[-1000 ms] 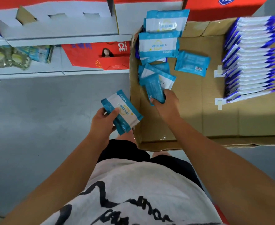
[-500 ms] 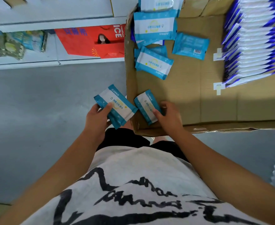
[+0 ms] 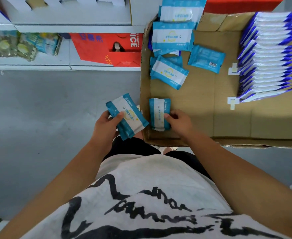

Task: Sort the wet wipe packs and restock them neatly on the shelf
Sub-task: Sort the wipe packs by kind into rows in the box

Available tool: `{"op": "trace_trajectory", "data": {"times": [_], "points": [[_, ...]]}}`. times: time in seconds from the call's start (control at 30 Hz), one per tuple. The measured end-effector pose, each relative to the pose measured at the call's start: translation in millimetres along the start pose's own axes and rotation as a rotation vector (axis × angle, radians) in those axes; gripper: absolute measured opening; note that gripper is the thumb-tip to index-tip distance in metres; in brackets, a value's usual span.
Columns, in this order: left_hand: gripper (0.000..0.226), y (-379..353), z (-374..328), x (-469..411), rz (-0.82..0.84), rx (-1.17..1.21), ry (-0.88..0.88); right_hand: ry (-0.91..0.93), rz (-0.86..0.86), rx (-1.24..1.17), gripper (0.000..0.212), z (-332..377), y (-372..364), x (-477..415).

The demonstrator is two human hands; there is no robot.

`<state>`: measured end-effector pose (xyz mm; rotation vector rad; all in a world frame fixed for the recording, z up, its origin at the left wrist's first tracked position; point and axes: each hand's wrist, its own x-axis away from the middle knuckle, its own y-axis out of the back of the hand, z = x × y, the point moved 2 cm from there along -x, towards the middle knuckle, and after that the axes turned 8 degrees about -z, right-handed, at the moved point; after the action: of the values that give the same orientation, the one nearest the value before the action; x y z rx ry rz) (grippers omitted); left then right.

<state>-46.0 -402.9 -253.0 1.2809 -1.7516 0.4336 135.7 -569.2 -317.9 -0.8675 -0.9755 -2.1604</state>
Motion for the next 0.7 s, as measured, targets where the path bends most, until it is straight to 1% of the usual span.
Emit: {"op": "trace_trajectory", "data": {"times": [0.07,0.13,0.27,0.33,0.43,0.5,0.57,0.6,0.63,0.7], "points": [[0.031,-0.7,-5.6,2.6,0.038,-0.028,-0.033,0.053,-0.084,-0.054,0.026,11.9,11.2,4.2],[0.027,-4.3,-12.7,4.7,0.078,-0.061,-0.076,0.105,-0.102,-0.111,0.023,31.2,24.2,11.8],[0.023,-19.1,-27.7,6.1,0.145,-0.098,-0.138,0.175,0.053,-0.189,0.022,65.4,35.4,28.6],[0.019,-28.4,-34.3,6.8,0.17,-0.12,-0.161,0.192,0.114,-0.158,0.022,74.7,30.1,33.7],[0.023,-39.7,-40.2,6.5,0.185,-0.14,-0.191,0.185,0.127,-0.082,0.025,82.4,17.0,32.8],[0.027,-43.4,-42.1,5.1,0.184,-0.149,-0.197,0.171,0.134,-0.078,0.03,85.4,10.1,29.7],[0.025,-43.5,-43.2,1.4,0.167,-0.159,-0.193,0.159,0.152,-0.104,0.031,85.5,7.1,24.6],[0.022,-43.2,-44.2,-0.5,0.154,-0.154,-0.185,0.17,0.133,-0.104,0.03,85.2,8.3,19.9],[0.02,-42.8,-45.0,-2.5,0.141,-0.143,-0.174,0.197,0.078,-0.088,0.03,85.2,11.6,12.7],[0.018,-42.6,-46.5,-5.5,0.119,-0.126,-0.148,0.252,-0.097,-0.071,0.026,85.4,21.6,-7.3]]}}
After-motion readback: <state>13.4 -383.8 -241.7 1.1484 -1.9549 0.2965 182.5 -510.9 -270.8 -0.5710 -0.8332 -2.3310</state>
